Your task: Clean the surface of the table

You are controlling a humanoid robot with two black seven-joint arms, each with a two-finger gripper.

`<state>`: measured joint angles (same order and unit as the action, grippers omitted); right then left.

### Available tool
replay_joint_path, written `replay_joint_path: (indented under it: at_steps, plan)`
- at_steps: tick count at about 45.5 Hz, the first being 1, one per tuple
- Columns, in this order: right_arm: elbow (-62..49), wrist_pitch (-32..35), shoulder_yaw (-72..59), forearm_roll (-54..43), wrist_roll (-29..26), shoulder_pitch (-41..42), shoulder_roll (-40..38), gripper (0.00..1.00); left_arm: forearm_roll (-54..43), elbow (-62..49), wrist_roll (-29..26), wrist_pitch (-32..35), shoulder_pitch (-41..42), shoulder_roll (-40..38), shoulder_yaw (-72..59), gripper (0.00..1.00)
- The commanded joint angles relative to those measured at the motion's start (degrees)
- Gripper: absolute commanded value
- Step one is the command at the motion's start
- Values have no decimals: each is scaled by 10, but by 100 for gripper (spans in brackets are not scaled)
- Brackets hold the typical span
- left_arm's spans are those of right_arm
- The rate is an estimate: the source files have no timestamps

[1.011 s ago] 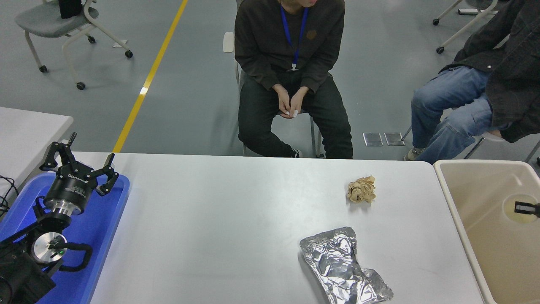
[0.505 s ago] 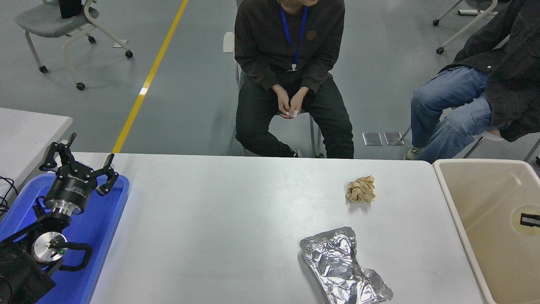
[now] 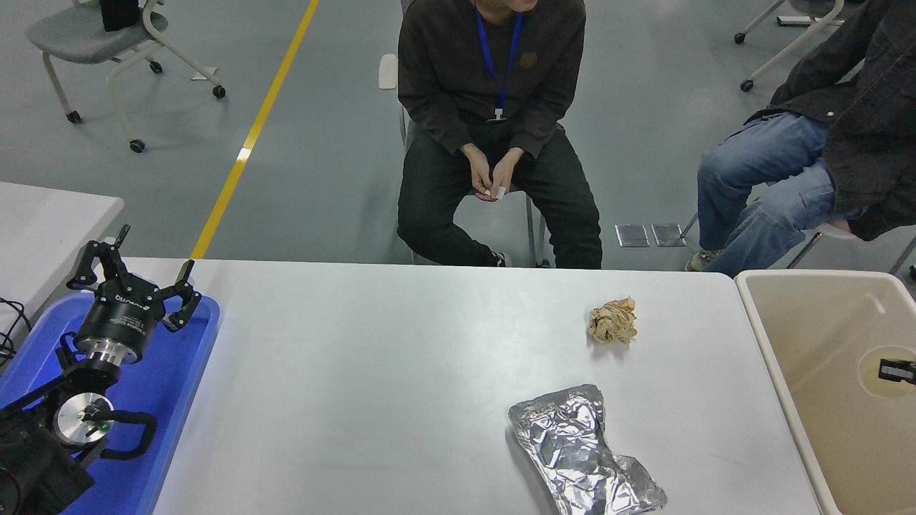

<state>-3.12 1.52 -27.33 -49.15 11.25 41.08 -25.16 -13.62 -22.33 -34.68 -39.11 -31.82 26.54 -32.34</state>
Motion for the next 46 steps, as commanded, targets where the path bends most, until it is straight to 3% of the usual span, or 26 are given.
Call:
replay_joint_path:
  at_steps: [1,15,46]
  plan:
    - [0,-24,4,1,0,0,6,98,0,-1,0,0,0,0,0,100]
    - [0,-28,8,9,0,0,5,98,0,0,0,0,0,0,0,100]
    - [17,-27,25,123,6,-4,-13,98,0,0,0,0,0,0,0,100]
